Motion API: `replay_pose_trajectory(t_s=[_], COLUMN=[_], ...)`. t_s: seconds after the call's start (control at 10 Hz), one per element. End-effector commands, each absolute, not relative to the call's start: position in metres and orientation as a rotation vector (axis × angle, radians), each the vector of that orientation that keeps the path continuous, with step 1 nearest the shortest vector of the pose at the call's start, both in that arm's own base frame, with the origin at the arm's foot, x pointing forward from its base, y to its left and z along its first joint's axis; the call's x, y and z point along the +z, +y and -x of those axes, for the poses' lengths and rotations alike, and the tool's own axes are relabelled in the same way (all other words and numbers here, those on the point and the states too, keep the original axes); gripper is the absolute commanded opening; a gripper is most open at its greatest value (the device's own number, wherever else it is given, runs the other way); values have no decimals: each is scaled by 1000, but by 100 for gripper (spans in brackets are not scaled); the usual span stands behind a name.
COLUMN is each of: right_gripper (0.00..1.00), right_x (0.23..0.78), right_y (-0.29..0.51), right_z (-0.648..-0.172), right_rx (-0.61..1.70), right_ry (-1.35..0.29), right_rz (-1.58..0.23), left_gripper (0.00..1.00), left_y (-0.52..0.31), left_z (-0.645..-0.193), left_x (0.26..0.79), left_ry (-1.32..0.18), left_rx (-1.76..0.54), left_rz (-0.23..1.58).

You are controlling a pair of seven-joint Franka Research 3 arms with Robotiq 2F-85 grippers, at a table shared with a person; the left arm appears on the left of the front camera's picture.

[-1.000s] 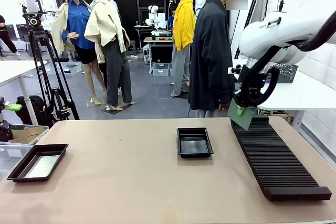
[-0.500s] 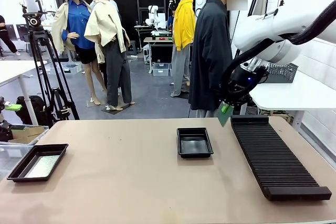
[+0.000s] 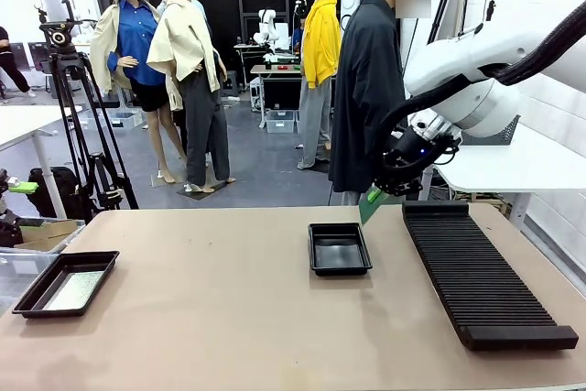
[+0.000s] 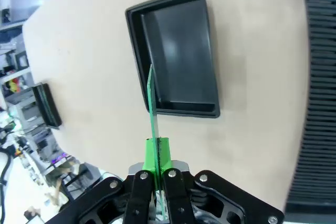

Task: Inspect and transfer BCBs to ESD trays.
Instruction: Pick up the Blank PCB from the PCB Rack and place it in the right ESD tray.

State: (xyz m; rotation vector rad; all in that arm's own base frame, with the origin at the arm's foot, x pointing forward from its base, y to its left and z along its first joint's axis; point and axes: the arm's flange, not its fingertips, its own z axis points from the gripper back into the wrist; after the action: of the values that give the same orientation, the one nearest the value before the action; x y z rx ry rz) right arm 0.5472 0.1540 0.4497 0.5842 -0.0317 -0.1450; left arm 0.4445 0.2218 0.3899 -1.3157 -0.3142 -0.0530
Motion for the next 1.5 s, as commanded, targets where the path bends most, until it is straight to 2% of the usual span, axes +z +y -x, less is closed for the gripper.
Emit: replay_pose_trajectory(t_s=[0.0,0.2,0.6,1.2,1.4], right_gripper=[0,0,0,0,0], right_x=[433,420,389,357,347], right_y=[155,165,194,194,192], right_z=[-544,-547,-541,-544,-551], right_rx=[-130,-109,-68,-78,-76], right_ry=[-65,-75,-86,-150,-122], right_rz=[-666,-711,-688,-730,-731], left_gripper=[100,100,100,100,100], left_y=[223,223,223,223,223], left_z=[-443,-443,-443,-443,-443], left_x=[392,392,392,392,392], left_ry=[-308,-308,-308,-308,-308], left_rx=[-59,-59,-59,-59,-59], left_rz=[1300,1300,1300,1300,1300])
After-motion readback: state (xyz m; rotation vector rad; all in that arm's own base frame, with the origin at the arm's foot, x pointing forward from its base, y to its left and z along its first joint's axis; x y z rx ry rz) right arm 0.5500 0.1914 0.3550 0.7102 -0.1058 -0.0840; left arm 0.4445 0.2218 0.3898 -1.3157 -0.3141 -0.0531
